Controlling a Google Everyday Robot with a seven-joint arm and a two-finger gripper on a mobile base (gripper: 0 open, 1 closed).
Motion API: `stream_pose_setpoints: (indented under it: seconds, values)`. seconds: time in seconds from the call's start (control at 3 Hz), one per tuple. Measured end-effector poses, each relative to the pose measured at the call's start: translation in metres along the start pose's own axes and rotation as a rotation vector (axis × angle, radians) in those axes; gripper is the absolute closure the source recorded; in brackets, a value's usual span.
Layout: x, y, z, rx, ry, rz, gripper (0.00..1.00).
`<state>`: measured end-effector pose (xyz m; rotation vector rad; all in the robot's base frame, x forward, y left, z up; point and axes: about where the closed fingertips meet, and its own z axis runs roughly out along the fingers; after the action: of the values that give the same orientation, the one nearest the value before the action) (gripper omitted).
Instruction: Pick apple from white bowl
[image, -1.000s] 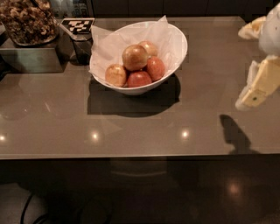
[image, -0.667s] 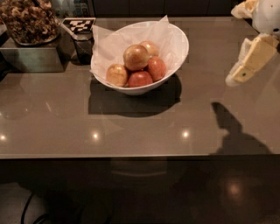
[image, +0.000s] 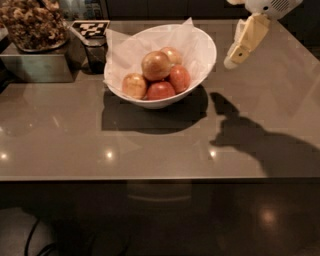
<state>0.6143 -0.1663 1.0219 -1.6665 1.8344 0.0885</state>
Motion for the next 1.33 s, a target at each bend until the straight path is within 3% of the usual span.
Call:
stream_pose_setpoints:
  seconds: [0.67,1.0,1.33]
  values:
    - [-0.045,-0.022,0.075,-0.141,0.020,-0.050,0.00]
    - [-0.049,-0.026,0.078,-0.130,0.011,-0.053,0.00]
    - [-0.054,-0.025,0.085,-0.114,-0.067,-0.030,0.00]
